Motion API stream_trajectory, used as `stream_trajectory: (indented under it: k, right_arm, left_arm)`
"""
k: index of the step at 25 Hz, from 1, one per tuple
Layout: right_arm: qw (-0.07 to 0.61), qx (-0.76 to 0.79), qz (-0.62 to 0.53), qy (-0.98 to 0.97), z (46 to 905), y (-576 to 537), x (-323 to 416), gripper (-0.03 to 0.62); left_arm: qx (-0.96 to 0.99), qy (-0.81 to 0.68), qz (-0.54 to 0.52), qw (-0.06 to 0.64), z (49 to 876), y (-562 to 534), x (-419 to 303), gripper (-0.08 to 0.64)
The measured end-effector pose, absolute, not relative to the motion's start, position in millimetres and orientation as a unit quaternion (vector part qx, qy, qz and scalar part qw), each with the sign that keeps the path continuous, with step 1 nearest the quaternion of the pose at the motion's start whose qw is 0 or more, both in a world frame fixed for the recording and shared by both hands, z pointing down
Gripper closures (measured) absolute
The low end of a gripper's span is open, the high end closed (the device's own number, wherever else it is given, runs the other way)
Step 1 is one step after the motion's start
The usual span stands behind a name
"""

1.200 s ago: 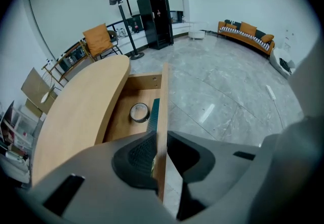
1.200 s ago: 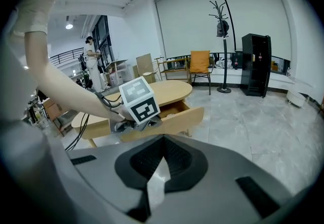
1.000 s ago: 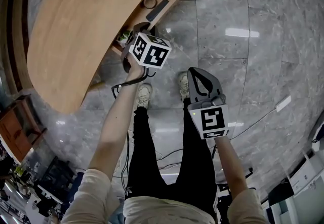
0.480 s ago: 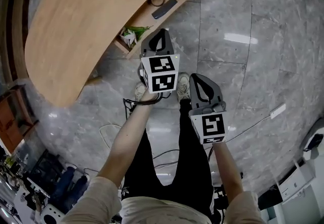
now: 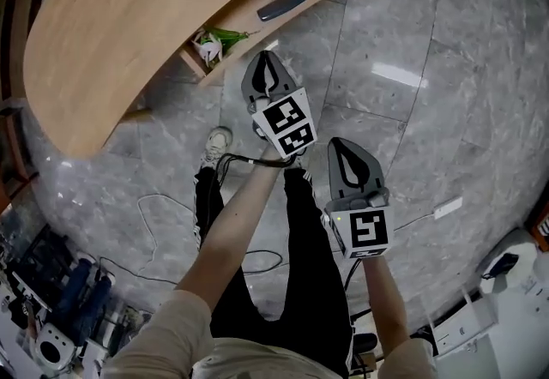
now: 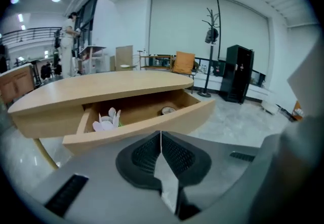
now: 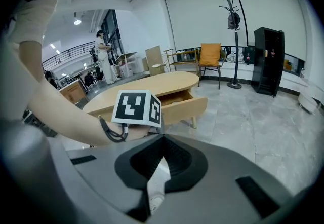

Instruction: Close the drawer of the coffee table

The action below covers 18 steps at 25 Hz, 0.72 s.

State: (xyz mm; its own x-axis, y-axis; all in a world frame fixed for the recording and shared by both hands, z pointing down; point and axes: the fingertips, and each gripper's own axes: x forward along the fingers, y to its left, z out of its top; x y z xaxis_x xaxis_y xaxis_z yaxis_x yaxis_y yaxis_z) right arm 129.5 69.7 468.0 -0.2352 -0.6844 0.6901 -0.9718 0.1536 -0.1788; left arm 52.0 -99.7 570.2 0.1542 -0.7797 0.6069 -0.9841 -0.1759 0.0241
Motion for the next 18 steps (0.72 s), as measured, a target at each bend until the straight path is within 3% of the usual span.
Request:
stream_trajectory:
  k: [5,18]
  right_arm:
    - [0.257,0.553,0.307,-0.731,483,79,143,0.586]
    - [0.245,0.538,0.304,-0.748,495,62,125,0.586]
  left_arm:
    - [0.692,-0.665,0.183,0.213,576,-113,40,0.551]
    - [0.692,-0.687,0.132,0.181,570,-136,29,0.552]
